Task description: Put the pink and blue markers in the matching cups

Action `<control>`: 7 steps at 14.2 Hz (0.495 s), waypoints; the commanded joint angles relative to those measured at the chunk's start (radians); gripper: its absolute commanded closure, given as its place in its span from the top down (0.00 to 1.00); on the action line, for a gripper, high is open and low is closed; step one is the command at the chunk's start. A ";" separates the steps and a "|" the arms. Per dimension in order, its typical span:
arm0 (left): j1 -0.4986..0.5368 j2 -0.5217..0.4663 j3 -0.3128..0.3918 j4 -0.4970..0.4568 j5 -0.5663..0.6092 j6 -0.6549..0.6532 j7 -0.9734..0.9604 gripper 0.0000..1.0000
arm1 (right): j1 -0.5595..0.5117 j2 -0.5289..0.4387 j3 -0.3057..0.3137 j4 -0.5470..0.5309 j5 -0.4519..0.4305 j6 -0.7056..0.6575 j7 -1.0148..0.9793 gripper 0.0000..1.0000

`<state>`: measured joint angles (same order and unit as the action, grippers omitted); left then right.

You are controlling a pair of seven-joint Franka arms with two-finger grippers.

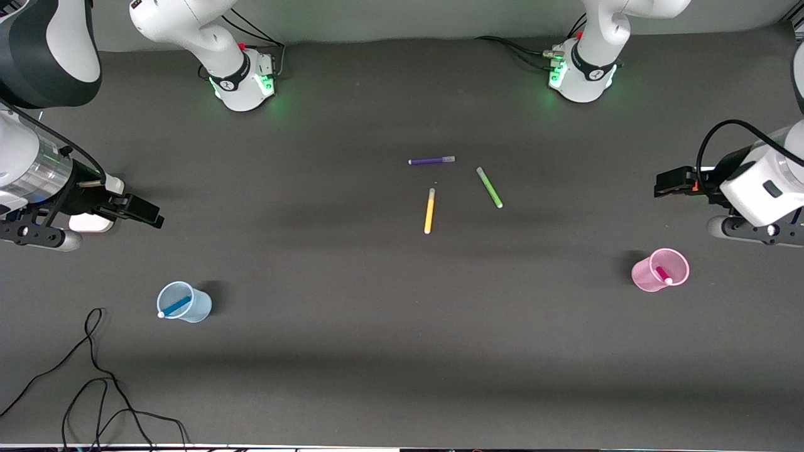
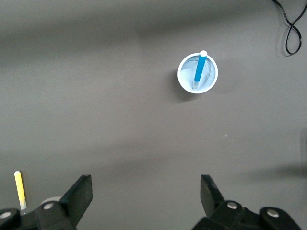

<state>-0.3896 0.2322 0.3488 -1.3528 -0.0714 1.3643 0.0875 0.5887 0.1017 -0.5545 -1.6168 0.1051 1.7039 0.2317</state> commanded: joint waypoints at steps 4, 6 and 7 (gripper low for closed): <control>-0.048 0.024 -0.004 0.031 0.054 -0.039 -0.034 0.99 | 0.008 -0.005 -0.002 0.001 0.007 -0.009 0.017 1.00; -0.043 0.024 -0.004 0.031 0.054 -0.034 -0.026 0.99 | 0.008 -0.007 -0.001 0.001 0.002 -0.013 0.009 1.00; -0.040 0.019 -0.002 0.032 0.054 -0.036 -0.017 0.99 | 0.010 -0.007 0.001 0.003 -0.001 -0.015 0.008 1.00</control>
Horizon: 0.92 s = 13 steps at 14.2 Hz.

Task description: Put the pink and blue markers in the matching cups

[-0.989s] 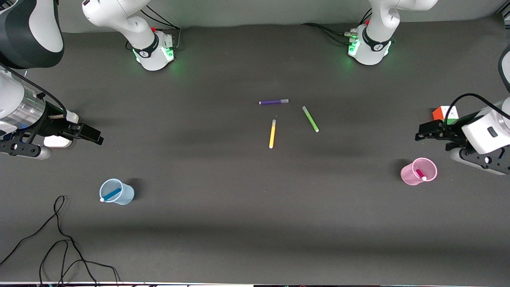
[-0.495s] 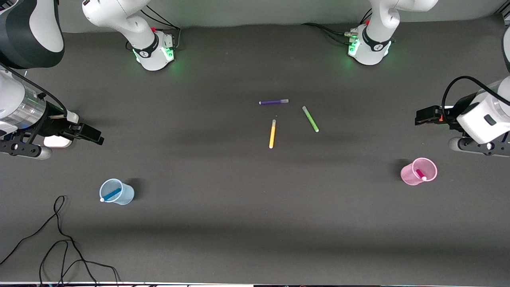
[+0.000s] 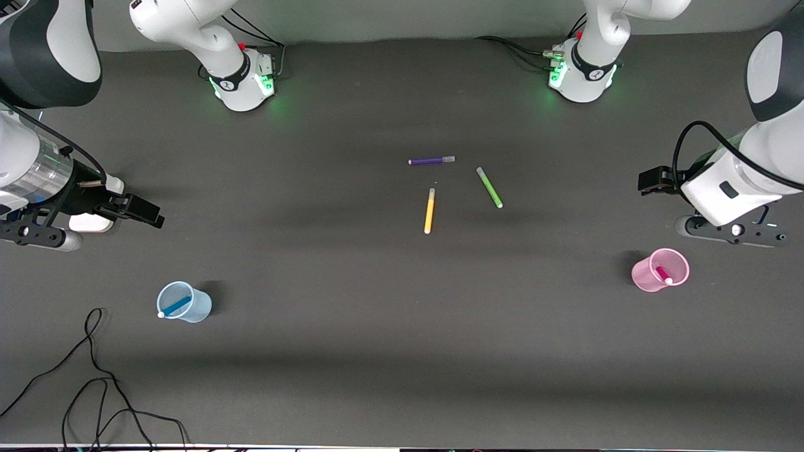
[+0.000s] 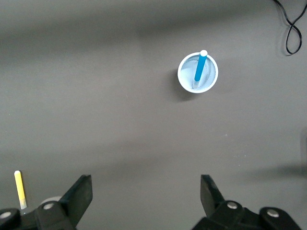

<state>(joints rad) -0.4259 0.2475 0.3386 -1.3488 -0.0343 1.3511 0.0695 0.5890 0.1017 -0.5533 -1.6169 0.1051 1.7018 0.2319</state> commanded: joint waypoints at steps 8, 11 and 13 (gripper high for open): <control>0.327 -0.030 -0.364 0.027 0.057 0.029 -0.010 0.99 | 0.054 -0.013 -0.002 0.002 -0.059 -0.021 -0.045 1.00; 0.411 -0.097 -0.438 -0.064 0.062 0.095 -0.008 0.99 | 0.052 -0.020 -0.011 0.002 -0.057 -0.030 -0.083 1.00; 0.420 -0.177 -0.438 -0.166 0.063 0.176 -0.011 0.99 | 0.051 -0.020 -0.014 0.005 -0.054 -0.044 -0.085 1.00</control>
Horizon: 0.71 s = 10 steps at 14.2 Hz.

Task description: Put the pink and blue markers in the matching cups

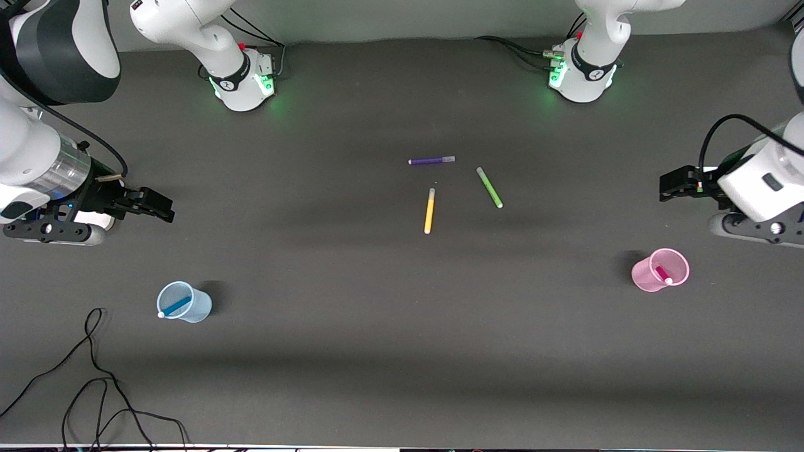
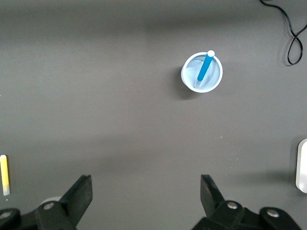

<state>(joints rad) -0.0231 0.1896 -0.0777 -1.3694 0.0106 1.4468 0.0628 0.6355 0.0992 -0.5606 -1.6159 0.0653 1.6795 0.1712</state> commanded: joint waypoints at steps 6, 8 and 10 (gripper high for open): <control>0.022 -0.185 -0.017 -0.215 0.022 0.107 -0.006 0.99 | 0.004 -0.016 -0.007 0.007 -0.012 -0.023 -0.022 1.00; 0.022 -0.170 -0.014 -0.212 0.038 0.103 -0.004 0.99 | 0.004 -0.016 -0.007 0.007 -0.012 -0.023 -0.022 1.00; 0.023 -0.162 -0.011 -0.204 0.039 0.095 -0.001 0.99 | 0.004 -0.016 -0.007 0.007 -0.010 -0.023 -0.022 1.00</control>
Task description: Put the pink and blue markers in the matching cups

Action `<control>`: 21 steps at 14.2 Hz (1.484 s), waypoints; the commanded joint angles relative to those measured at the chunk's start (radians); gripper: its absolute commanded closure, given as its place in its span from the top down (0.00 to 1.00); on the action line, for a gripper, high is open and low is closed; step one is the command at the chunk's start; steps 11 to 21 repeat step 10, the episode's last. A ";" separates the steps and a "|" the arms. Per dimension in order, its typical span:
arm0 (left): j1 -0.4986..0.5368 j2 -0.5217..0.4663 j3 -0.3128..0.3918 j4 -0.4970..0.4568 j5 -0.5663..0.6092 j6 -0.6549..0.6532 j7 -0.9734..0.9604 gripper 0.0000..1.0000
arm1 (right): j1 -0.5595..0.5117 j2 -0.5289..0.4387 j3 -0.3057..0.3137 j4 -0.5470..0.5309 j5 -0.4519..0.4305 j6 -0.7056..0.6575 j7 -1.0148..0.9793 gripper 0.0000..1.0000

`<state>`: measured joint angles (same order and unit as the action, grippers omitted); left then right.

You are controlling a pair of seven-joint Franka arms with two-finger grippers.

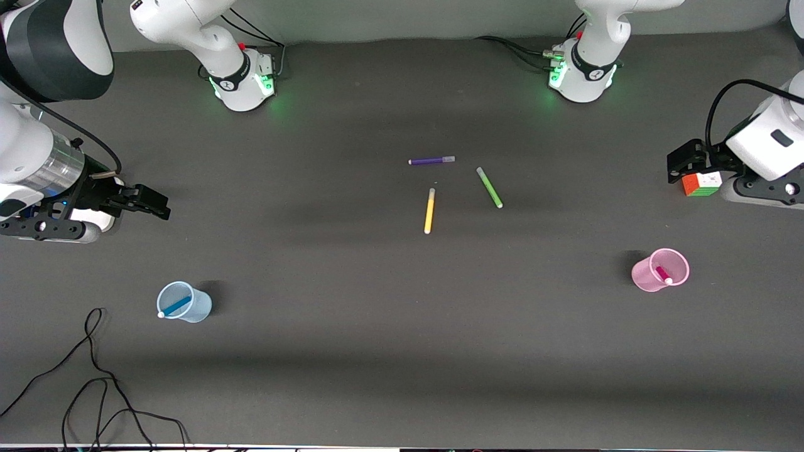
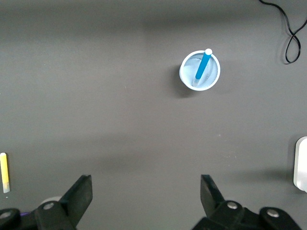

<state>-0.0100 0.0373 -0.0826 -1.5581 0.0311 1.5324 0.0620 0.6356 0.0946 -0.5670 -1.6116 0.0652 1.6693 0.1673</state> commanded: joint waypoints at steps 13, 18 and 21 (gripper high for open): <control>0.033 -0.008 -0.002 -0.017 0.018 0.009 -0.001 0.99 | 0.003 -0.012 -0.001 0.018 -0.010 -0.016 -0.011 1.00; 0.033 -0.008 -0.002 -0.017 0.018 0.009 -0.001 0.99 | 0.003 -0.012 -0.001 0.018 -0.010 -0.016 -0.011 1.00; 0.033 -0.008 -0.002 -0.017 0.018 0.009 -0.001 0.99 | 0.003 -0.012 -0.001 0.018 -0.010 -0.016 -0.011 1.00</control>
